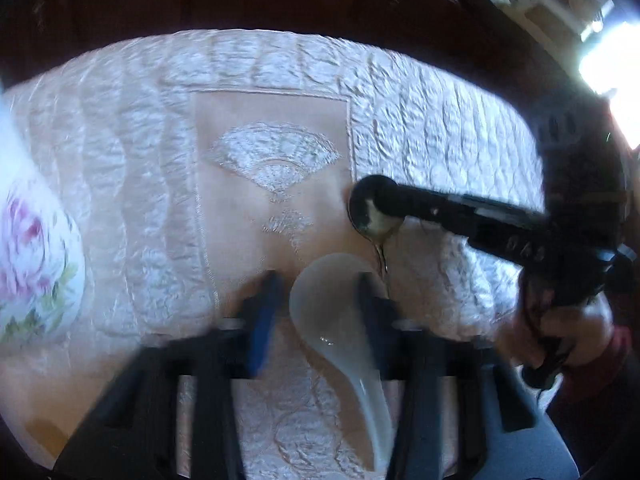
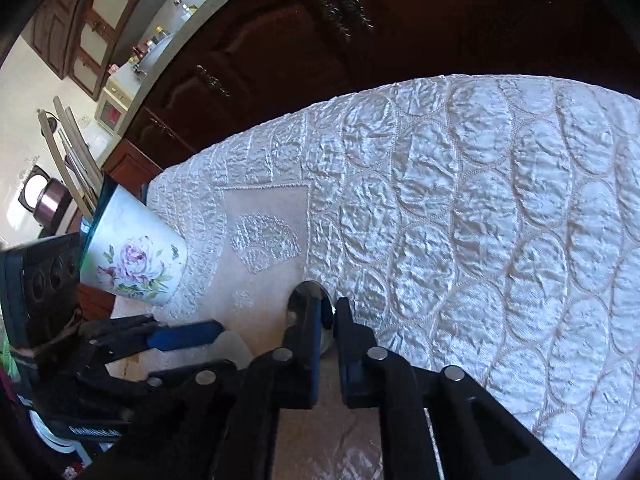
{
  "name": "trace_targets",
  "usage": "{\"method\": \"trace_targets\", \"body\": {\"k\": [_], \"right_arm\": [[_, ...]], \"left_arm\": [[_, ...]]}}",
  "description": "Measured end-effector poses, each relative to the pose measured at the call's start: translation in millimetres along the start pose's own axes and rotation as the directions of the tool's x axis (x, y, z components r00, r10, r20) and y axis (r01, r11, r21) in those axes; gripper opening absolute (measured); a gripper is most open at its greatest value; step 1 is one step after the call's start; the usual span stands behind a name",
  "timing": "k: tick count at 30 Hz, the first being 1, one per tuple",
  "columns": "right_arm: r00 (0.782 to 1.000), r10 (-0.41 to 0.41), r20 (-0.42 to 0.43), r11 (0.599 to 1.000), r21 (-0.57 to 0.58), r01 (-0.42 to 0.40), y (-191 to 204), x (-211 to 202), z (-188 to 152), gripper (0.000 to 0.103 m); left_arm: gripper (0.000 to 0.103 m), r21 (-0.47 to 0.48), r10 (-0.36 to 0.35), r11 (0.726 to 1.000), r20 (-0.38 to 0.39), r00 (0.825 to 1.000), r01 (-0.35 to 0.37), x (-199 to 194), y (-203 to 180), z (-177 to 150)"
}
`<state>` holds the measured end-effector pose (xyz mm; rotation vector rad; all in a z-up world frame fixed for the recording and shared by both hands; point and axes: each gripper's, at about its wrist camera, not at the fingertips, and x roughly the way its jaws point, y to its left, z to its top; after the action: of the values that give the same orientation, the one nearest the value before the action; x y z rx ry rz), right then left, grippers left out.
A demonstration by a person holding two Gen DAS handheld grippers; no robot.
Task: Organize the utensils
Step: 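Grasp the white ceramic spoon with the left tool while the right tool grasps the silver spoon, then lift both spoons and carry them over the teal cup with both tools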
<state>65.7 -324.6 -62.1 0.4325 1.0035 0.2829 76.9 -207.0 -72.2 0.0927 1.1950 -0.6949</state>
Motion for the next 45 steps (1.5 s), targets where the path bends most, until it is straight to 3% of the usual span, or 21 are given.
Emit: {"method": "trace_targets", "body": {"k": [3,11,13,15,16,19,20,22,24,32,36,45], "right_arm": [[1.000,-0.003,-0.001,1.000,-0.014,0.003,1,-6,-4,0.002],[0.996,0.018,-0.082,0.999,-0.030,-0.020,-2,-26,-30,0.002],[0.995,0.019,-0.094,1.000,-0.003,-0.019,-8,-26,-32,0.006],[0.995,0.032,-0.091,0.999,0.029,-0.029,-12,-26,-32,0.013],[0.995,0.049,-0.088,0.998,0.041,-0.045,-15,-26,-32,0.019],[0.995,0.059,-0.082,0.998,0.044,-0.055,-14,-25,-30,0.020],[0.996,0.055,-0.077,0.998,0.033,-0.053,-13,-24,-29,0.018],[0.997,0.030,-0.065,1.000,0.008,-0.030,-8,-23,-30,0.006],[0.998,0.009,-0.063,1.000,-0.011,-0.010,-2,-25,-32,0.003],[0.998,-0.058,0.039,0.996,-0.067,0.060,26,-65,-26,0.002],[0.991,-0.084,0.099,0.986,-0.133,0.097,54,-89,-19,0.002],[0.981,-0.065,0.181,0.972,-0.210,0.103,111,-117,-4,0.002]], "left_arm": [[0.009,0.001,-0.007,1.000,-0.002,1.000,0.007,-4,0,-2],[0.009,-0.017,-0.019,1.000,-0.010,1.000,0.019,-27,13,-25],[0.017,-0.038,-0.034,0.999,-0.041,0.999,0.033,-22,18,-25],[0.037,-0.053,-0.072,0.996,-0.044,0.996,0.070,-19,19,-28],[0.040,-0.060,-0.095,0.994,-0.036,0.995,0.093,-18,18,-27],[0.044,-0.065,-0.090,0.994,-0.030,0.995,0.088,-15,15,-22],[0.042,-0.063,-0.089,0.994,-0.029,0.996,0.087,-12,12,-20],[0.016,-0.040,-0.056,0.998,-0.030,0.998,0.055,-10,9,-19],[0.009,-0.035,-0.060,0.998,-0.032,0.998,0.059,-12,9,-19],[0.003,0.055,0.016,0.998,0.092,0.996,-0.021,-76,3,-37],[0.003,0.058,0.056,0.996,0.160,0.986,-0.066,-110,7,-44],[0.002,0.018,0.129,0.990,0.270,0.954,-0.139,-171,23,-57]]}}
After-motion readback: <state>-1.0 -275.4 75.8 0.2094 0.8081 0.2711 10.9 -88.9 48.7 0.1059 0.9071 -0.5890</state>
